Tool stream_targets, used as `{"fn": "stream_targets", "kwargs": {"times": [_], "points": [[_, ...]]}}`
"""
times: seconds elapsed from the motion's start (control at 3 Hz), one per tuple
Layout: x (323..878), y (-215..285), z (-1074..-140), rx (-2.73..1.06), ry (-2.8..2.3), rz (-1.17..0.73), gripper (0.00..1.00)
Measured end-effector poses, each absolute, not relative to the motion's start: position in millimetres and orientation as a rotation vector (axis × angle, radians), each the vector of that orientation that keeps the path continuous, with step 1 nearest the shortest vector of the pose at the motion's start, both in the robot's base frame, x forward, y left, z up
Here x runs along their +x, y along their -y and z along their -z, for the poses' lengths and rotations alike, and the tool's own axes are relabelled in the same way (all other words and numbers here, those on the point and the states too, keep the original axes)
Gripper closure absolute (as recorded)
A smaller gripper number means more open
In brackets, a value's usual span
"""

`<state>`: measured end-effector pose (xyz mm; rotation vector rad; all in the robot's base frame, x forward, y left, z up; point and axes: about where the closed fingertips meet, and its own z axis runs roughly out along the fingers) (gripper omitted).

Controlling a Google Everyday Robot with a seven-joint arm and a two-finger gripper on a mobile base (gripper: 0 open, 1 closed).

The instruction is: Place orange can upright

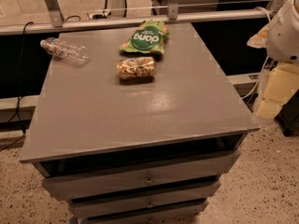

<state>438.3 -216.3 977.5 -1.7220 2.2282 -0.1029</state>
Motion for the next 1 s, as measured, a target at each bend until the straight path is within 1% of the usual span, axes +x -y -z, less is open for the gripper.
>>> {"fn": "stream_targets", "kwargs": {"times": [0.33,0.67,1.0], "points": [[438.3,216.3,-977.5,-1.722,-2.228,0.103,0.0],[456.4,201.4,-974.2,-1.734,-2.178,0.09,0.0],[492.2,171.8,-962.0,-1.76,-2.104,0.068,0.0]]}}
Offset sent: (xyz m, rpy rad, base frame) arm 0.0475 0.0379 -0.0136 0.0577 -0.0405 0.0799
